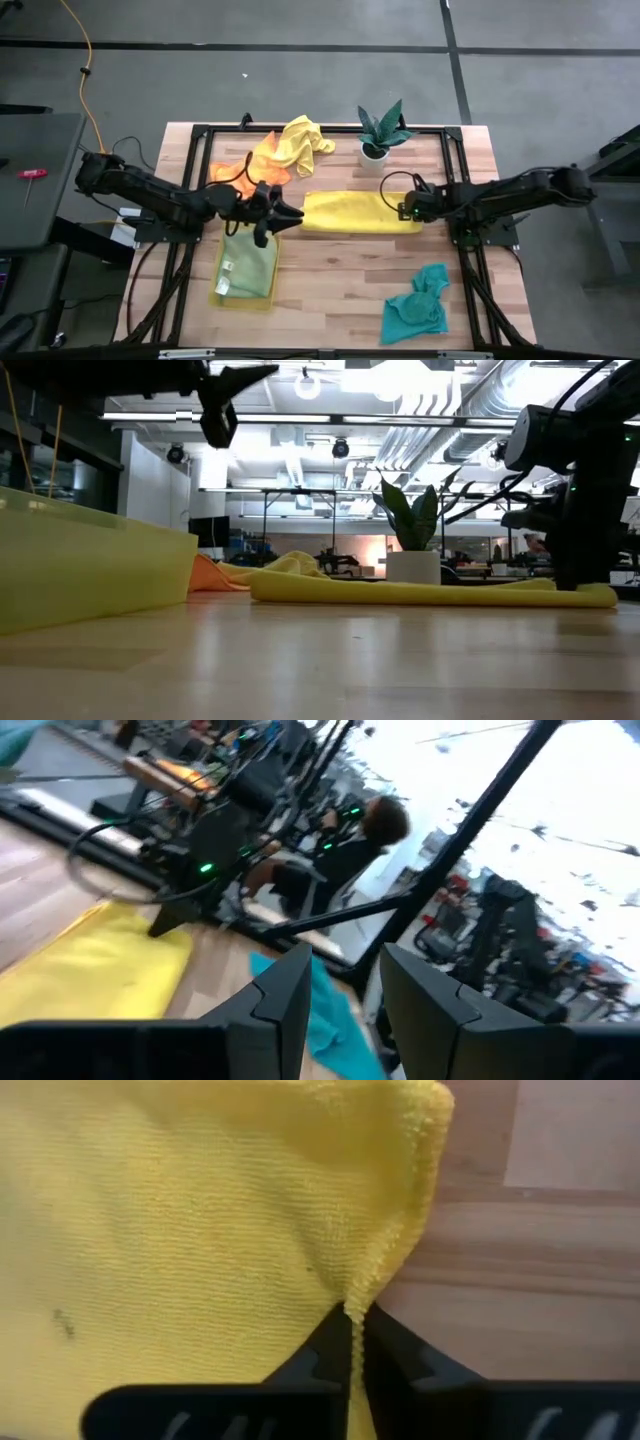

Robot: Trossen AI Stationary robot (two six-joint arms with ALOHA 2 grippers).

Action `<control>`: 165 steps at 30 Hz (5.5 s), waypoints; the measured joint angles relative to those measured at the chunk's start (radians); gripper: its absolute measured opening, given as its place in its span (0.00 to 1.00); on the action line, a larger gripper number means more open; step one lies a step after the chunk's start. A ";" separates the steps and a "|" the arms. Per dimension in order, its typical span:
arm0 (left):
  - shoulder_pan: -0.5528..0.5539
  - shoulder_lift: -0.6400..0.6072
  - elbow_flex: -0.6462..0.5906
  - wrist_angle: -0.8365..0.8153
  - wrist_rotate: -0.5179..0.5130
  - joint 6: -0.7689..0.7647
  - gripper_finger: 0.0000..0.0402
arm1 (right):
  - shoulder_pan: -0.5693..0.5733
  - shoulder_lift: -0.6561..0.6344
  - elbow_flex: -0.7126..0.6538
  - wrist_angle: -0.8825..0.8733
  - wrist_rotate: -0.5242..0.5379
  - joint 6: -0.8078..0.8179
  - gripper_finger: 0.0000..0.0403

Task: Fold microfiber towels
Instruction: Fold the bottom yellow microfiber cloth, then stack the bottom yellow microfiber cloth on top of the green microfiber cloth

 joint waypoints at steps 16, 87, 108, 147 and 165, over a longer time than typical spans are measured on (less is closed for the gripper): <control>0.000 -0.172 0.001 -0.047 -0.040 0.159 0.28 | 0.000 -0.046 0.523 -0.677 0.160 -0.216 0.00; 0.000 -0.014 0.000 -0.287 -0.057 0.001 0.28 | 0.023 0.297 0.662 -0.059 0.155 -0.408 0.58; 0.000 -0.014 0.000 -0.194 -0.067 0.001 0.28 | 0.045 0.170 0.177 -0.015 0.084 0.060 0.58; 0.025 -0.065 0.003 -0.059 -0.097 0.129 0.28 | 0.046 0.128 0.235 0.007 0.110 -0.234 0.00; 0.181 -0.047 0.401 -0.736 0.069 0.278 0.49 | 0.184 0.271 0.818 -0.169 0.079 -1.081 0.00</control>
